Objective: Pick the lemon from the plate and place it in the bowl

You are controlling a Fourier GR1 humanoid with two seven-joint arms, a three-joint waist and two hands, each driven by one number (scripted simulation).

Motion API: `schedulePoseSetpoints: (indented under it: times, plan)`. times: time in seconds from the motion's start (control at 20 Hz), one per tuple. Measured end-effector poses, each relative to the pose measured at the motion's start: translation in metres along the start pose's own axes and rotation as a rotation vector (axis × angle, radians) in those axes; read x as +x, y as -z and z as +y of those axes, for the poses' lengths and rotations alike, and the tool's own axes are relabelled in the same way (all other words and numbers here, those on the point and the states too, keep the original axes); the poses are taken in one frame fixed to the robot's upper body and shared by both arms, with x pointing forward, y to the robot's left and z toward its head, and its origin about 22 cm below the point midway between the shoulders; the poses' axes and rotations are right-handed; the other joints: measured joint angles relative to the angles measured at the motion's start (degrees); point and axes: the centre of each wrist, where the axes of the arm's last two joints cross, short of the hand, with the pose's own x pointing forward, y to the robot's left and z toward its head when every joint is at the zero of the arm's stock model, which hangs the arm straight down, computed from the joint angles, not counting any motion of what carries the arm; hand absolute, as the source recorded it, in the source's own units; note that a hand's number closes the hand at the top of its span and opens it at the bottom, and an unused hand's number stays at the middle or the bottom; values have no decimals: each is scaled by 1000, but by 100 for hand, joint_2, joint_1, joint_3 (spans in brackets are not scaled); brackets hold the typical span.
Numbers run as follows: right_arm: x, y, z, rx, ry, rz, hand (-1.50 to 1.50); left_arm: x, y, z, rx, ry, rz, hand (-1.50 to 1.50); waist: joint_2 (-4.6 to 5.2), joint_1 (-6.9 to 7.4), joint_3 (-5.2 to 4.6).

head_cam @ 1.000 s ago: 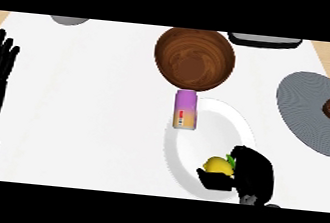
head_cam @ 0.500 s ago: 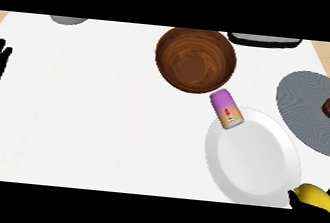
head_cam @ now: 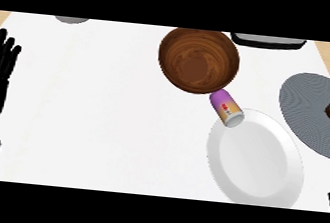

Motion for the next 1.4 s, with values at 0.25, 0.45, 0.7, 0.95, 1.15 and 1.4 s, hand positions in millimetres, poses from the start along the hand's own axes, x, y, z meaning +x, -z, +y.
schedulePoseSetpoints:
  times: [0.25, 0.45, 0.7, 0.95, 1.15, 1.4]
  plan:
    - [26, 11, -22, -103, 91, -76, 150, 2, 5, -7, -20, -6, 2, 0, 17, 114, -3]
    - [53, 14, -36, -150, 208, -143, 150, 3, 8, -12, -39, -10, -5, 0, 30, 215, -9]
    - [91, 16, -55, -142, 334, -235, 150, 3, 10, -15, -56, -18, -6, 0, 41, 310, -13]
    - [136, 32, -70, -75, 422, -316, 150, 2, 12, -15, -67, -15, -6, 0, 51, 364, -14]
    - [179, 50, -73, -5, 421, -347, 150, 1, 13, -22, -75, -20, -13, 0, 57, 373, -13]
    - [228, 70, -58, 90, 397, -338, 150, 1, 11, -22, -65, -18, -15, 0, 61, 364, -5]
